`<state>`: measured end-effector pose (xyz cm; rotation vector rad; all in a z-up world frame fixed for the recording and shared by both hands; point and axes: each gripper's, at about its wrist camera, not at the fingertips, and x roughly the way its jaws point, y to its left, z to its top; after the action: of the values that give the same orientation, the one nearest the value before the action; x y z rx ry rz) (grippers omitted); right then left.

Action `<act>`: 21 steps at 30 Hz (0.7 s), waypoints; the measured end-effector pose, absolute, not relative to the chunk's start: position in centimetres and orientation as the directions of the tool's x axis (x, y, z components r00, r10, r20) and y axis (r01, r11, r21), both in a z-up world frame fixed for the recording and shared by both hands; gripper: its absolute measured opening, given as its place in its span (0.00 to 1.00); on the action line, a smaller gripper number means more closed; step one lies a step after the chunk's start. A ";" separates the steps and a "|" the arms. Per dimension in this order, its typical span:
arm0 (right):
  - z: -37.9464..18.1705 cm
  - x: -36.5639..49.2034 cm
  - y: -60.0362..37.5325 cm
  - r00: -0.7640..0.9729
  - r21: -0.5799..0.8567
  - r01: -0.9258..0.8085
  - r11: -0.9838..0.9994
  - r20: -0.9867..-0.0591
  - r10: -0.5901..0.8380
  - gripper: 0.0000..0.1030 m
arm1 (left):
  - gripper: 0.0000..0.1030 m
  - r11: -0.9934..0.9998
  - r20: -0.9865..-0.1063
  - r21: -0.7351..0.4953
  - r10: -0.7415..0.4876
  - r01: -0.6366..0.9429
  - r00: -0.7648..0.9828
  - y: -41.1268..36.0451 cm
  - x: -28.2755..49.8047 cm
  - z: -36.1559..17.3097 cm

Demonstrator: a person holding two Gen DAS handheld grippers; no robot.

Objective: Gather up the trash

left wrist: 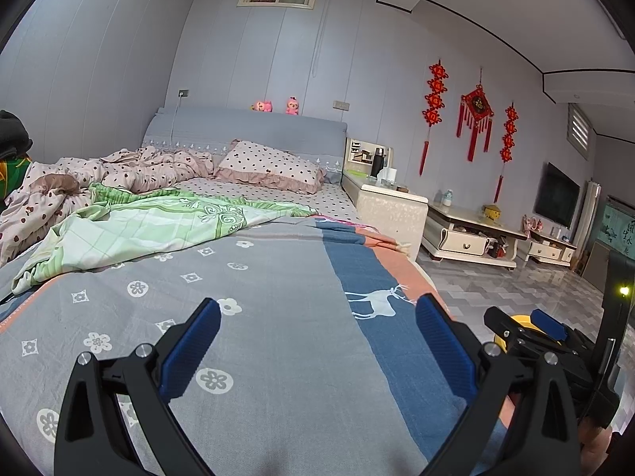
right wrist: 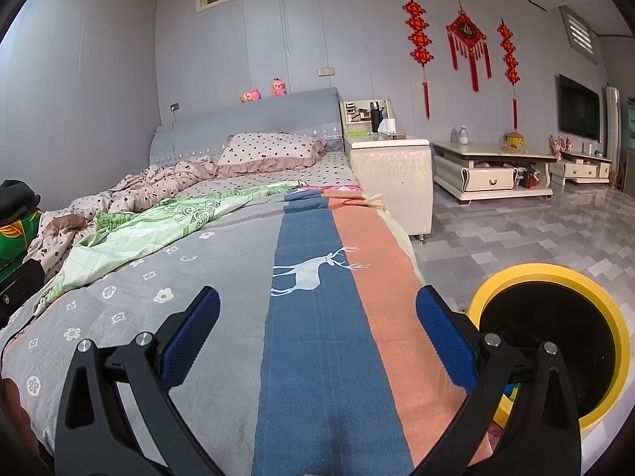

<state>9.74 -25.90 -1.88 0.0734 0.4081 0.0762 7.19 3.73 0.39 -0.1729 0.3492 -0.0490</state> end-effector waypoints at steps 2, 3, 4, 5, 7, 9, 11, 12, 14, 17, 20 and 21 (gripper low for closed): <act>-1.9 9.8 -25.9 0.914 0.088 -0.058 0.994 -0.395 0.089 0.92 | 0.92 0.984 -0.336 -0.176 -0.077 0.018 0.939 3.7 7.2 0.4; -1.9 9.8 -25.9 0.915 0.087 -0.059 0.994 -0.394 0.089 0.92 | 0.92 0.984 -0.336 -0.176 -0.078 0.019 0.939 3.7 7.2 0.4; -1.9 9.8 -25.9 0.914 0.088 -0.059 0.994 -0.395 0.089 0.92 | 0.92 0.984 -0.336 -0.175 -0.077 0.018 0.939 3.7 7.2 0.4; -1.9 9.8 -25.9 0.914 0.088 -0.059 0.994 -0.395 0.089 0.92 | 0.92 0.984 -0.336 -0.175 -0.076 0.018 0.939 3.7 7.2 0.4; -1.8 9.8 -25.9 0.914 0.087 -0.059 0.995 -0.395 0.088 0.92 | 0.92 0.985 -0.336 -0.174 -0.077 0.018 0.939 3.7 7.2 0.5; -1.8 9.8 -25.9 0.914 0.088 -0.059 0.994 -0.396 0.089 0.92 | 0.92 0.985 -0.335 -0.174 -0.076 0.018 0.939 3.7 7.2 0.5; -1.8 9.8 -25.9 0.914 0.087 -0.058 0.994 -0.396 0.088 0.92 | 0.92 0.984 -0.336 -0.175 -0.077 0.018 0.939 3.7 7.2 0.5; -1.9 9.8 -25.9 0.914 0.088 -0.058 0.994 -0.396 0.088 0.92 | 0.92 0.984 -0.336 -0.177 -0.078 0.018 0.938 3.8 7.2 0.5; -1.9 9.8 -25.9 0.913 0.089 -0.058 0.994 -0.397 0.088 0.92 | 0.92 0.984 -0.335 -0.176 -0.077 0.018 0.939 3.9 7.3 0.6; -1.9 9.8 -25.9 0.913 0.090 -0.057 0.994 -0.397 0.089 0.92 | 0.92 0.984 -0.336 -0.176 -0.078 0.018 0.939 3.8 7.3 0.6; -2.1 9.8 -25.8 0.913 0.090 -0.057 0.994 -0.399 0.088 0.92 | 0.92 0.984 -0.336 -0.176 -0.077 0.017 0.939 3.9 7.3 0.5; -2.1 9.8 -25.9 0.912 0.092 -0.057 0.994 -0.400 0.089 0.92 | 0.92 0.984 -0.337 -0.178 -0.078 0.018 0.938 3.9 7.3 0.5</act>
<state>9.83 -25.85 -2.06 0.0788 0.4151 0.0757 7.34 3.86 0.52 -0.1734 0.3501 -0.0493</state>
